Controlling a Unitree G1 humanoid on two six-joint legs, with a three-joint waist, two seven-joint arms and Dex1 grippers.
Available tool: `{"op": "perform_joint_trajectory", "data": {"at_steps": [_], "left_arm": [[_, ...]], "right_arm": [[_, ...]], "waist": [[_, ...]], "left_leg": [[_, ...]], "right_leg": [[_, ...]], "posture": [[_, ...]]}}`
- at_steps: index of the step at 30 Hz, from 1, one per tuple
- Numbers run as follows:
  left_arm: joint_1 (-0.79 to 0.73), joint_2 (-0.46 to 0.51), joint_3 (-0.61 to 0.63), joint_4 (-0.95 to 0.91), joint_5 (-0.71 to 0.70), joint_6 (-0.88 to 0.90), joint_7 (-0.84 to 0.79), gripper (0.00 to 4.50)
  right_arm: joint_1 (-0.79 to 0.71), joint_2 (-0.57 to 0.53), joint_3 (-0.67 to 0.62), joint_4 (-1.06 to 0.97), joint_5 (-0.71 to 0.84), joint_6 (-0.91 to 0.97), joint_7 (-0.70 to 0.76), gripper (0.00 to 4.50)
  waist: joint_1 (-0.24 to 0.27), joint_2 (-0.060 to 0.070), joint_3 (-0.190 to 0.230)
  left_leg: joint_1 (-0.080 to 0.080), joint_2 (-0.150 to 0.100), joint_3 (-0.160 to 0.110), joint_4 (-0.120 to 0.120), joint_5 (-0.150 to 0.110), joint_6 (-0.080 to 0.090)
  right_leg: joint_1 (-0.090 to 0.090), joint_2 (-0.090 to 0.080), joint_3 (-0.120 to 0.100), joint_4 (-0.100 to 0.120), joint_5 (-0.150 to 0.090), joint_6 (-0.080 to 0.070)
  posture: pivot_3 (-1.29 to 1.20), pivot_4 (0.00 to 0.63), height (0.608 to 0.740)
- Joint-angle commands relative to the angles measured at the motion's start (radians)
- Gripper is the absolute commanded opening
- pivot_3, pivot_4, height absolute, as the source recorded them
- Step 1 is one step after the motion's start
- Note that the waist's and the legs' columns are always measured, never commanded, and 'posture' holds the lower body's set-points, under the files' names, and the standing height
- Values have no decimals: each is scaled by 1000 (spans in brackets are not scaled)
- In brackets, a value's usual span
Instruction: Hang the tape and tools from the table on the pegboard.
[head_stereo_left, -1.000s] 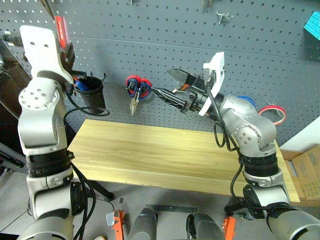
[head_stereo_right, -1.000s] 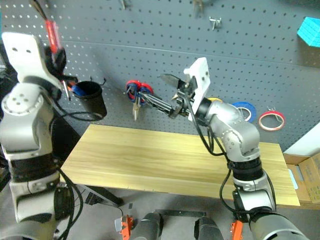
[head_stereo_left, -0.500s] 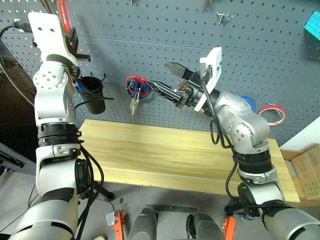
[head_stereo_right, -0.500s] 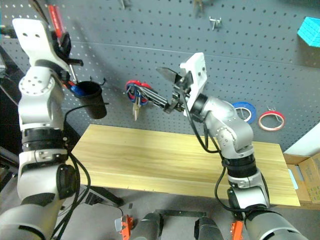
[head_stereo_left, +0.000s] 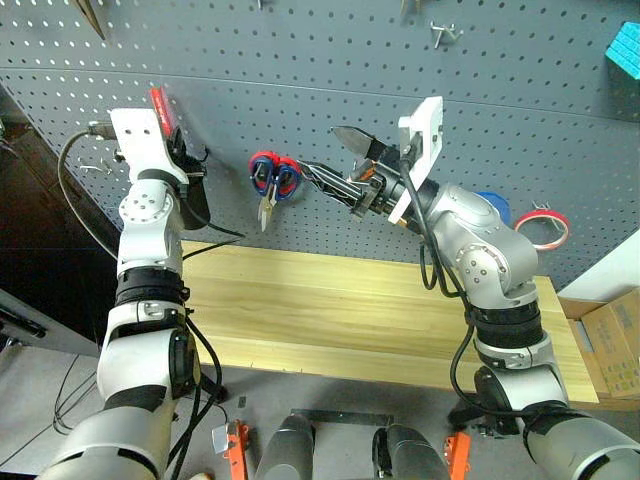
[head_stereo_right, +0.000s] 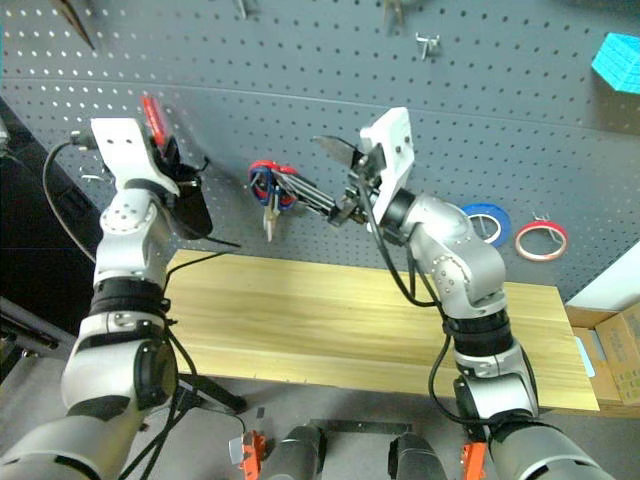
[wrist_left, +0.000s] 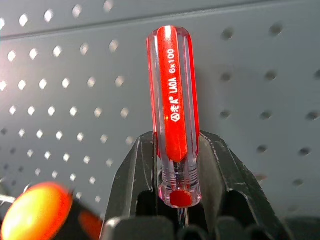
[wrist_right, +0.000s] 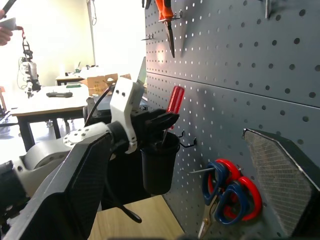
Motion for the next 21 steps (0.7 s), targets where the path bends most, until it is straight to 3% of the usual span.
{"op": "perform_joint_trajectory", "data": {"at_steps": [1, 4, 15, 21], "left_arm": [[60, -13, 30, -132, -23, 39, 46, 776], [117, -25, 36, -242, -29, 88, 67, 776], [137, -24, 44, -346, -50, 166, 79, 4451], [114, -32, 22, -367, -53, 192, 65, 4451]], "right_arm": [[-3, -6, -13, -47, 6, -6, -8, 4500], [0, -11, -12, -49, 7, -6, -8, 4500], [-4, -13, -9, -33, 5, -14, 1, 4500], [-6, -20, -11, -33, 4, -14, 7, 4500]], "waist": [[-1, 0, 0], [-5, 0, 0], [-5, 0, 0], [2, 0, 0]], "left_leg": [[0, 0, 0, 0, 0, 0], [0, 0, 0, 0, 0, 0], [1, 0, 0, 0, 0, 0], [1, 0, 0, 0, 0, 0]], "right_leg": [[0, 0, 0, 0, 0, -1], [0, 0, 0, 0, 1, -2], [0, 0, 0, 1, -1, 2], [0, 0, 0, 0, -1, 1]], "posture": [[241, 90, 740], [241, 89, 740], [259, 82, 740], [251, 77, 740]]}}
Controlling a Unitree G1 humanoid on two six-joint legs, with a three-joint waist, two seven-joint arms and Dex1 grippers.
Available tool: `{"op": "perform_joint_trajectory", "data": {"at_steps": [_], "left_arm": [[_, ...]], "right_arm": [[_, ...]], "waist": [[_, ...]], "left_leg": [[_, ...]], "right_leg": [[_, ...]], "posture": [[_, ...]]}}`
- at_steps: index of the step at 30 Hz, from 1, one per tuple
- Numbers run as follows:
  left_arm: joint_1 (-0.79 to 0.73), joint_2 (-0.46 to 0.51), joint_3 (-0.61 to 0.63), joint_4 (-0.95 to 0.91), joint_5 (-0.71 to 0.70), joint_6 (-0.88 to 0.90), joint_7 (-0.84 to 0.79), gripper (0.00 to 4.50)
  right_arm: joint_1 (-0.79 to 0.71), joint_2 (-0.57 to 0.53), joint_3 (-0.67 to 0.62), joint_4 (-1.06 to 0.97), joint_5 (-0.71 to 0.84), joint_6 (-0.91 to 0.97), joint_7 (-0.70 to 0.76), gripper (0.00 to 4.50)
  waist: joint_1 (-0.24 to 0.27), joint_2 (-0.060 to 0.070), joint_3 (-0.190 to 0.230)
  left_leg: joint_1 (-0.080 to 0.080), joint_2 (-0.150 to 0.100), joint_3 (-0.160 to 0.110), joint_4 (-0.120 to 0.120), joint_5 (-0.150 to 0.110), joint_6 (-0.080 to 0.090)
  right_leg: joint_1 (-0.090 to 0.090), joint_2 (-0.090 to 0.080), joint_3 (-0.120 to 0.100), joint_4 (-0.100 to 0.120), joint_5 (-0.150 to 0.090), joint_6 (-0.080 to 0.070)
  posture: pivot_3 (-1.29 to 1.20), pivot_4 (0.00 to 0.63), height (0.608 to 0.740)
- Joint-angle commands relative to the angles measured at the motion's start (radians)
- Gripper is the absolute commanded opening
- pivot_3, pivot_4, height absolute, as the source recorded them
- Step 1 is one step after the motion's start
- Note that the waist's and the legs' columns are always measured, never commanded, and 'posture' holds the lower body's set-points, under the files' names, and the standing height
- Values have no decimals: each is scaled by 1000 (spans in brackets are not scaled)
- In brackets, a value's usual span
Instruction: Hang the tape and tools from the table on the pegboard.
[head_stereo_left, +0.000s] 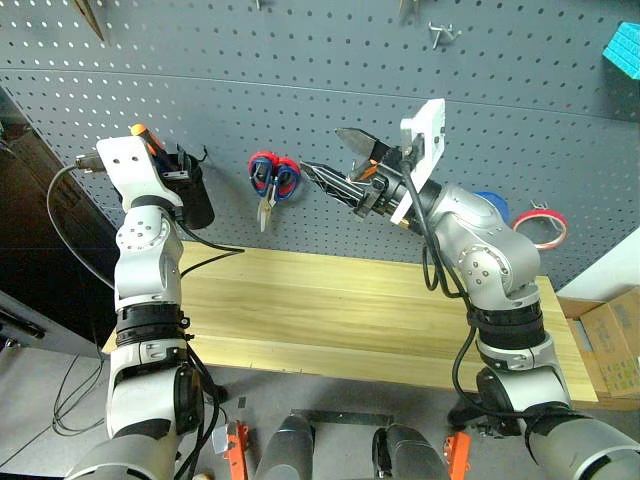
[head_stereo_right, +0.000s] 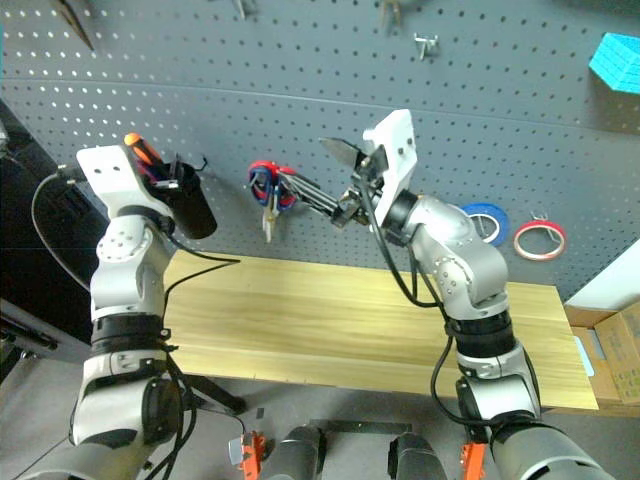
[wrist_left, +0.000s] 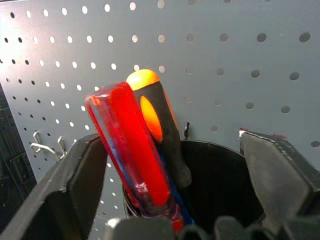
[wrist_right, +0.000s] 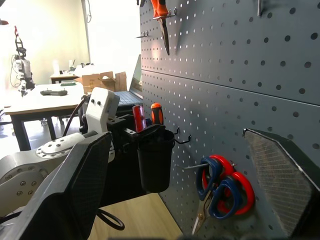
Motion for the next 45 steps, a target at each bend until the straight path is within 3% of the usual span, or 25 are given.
{"op": "perform_joint_trajectory", "data": {"at_steps": [1, 14, 27, 35, 38, 45], "left_arm": [[-36, 5, -14, -87, -5, 15, -13, 4451], [27, -61, -141, -398, 2, 186, -77, 4451], [272, -169, -260, -627, -18, 369, -128, 4451], [499, -178, -261, -663, -17, 400, -154, 4451], [564, -173, -248, -616, -14, 371, -167, 4451], [586, -175, -216, -560, -29, 374, -180, 4451]], "right_arm": [[-11, -13, -12, -34, 6, -12, 10, 4500], [106, -87, -10, -164, -35, 16, -51, 4500], [403, -69, 10, -427, -190, 152, -373, 4500], [661, -55, -64, -366, -408, 151, -609, 4500], [707, 7, -145, -303, -415, 155, -677, 4500], [779, 32, -190, -254, -435, 82, -672, 4500]], "waist": [[0, 0, 0], [-2, 0, 0], [-42, 0, -5], [-62, 6, -21], [-75, 7, -26], [-92, 9, -30]], "left_leg": [[0, 0, 0, 0, 0, 0], [0, 0, 0, 0, 0, 0], [0, 0, 2, 1, 0, 0], [1, 0, 3, 1, 0, 0], [1, 0, 4, 2, 0, 0], [2, 2, 7, 3, 0, 1]], "right_leg": [[0, 0, 0, 0, 0, 0], [1, 0, 1, -1, 0, 0], [1, 0, 2, -1, -3, -2], [2, -1, 4, -2, -5, -4], [2, -1, 4, -1, -5, -4], [3, -1, 3, -2, -5, -4]], "posture": [[248, 76, 740], [214, 66, 740], [147, 70, 740], [95, 68, 740], [84, 67, 740], [57, 58, 740]]}}
